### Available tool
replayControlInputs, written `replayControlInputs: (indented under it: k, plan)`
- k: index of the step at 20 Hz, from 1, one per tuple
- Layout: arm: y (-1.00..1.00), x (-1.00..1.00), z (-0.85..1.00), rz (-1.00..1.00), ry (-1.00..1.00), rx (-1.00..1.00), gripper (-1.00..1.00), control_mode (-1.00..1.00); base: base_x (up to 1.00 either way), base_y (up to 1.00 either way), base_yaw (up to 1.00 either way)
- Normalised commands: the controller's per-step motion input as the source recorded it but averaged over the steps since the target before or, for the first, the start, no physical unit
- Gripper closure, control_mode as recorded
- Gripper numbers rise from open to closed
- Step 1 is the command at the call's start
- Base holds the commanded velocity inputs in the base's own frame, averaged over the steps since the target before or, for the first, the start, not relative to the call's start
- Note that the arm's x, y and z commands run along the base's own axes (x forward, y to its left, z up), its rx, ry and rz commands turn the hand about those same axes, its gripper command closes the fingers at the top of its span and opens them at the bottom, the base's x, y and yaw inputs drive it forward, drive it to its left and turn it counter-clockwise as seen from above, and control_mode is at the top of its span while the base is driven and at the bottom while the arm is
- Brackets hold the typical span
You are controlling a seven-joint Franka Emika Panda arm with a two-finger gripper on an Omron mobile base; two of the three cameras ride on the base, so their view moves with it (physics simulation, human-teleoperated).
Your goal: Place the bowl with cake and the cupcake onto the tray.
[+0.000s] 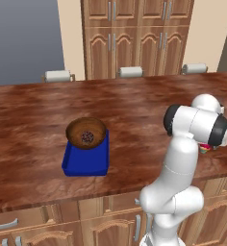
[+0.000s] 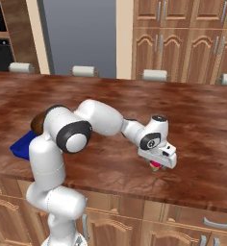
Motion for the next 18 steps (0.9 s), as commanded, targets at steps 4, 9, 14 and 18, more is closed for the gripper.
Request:
replayControlInputs:
  k: [4,9,14,18]
  plan:
    - [0.0,0.0,-0.05,-0.01,0.0,0.0,1.0,-1.0,0.0,0.0,0.0]
    - [0.0,0.0,0.0,0.0,0.0,0.0,1.0,-1.0,0.0,0.0,0.0]
    - [0.0,0.0,0.0,0.0,0.01,0.0,1.0,-1.0,0.0,0.0,0.0]
    - [0.0,0.01,0.13,0.0,0.01,0.0,1.0,-1.0,0.0,0.0,0.0]
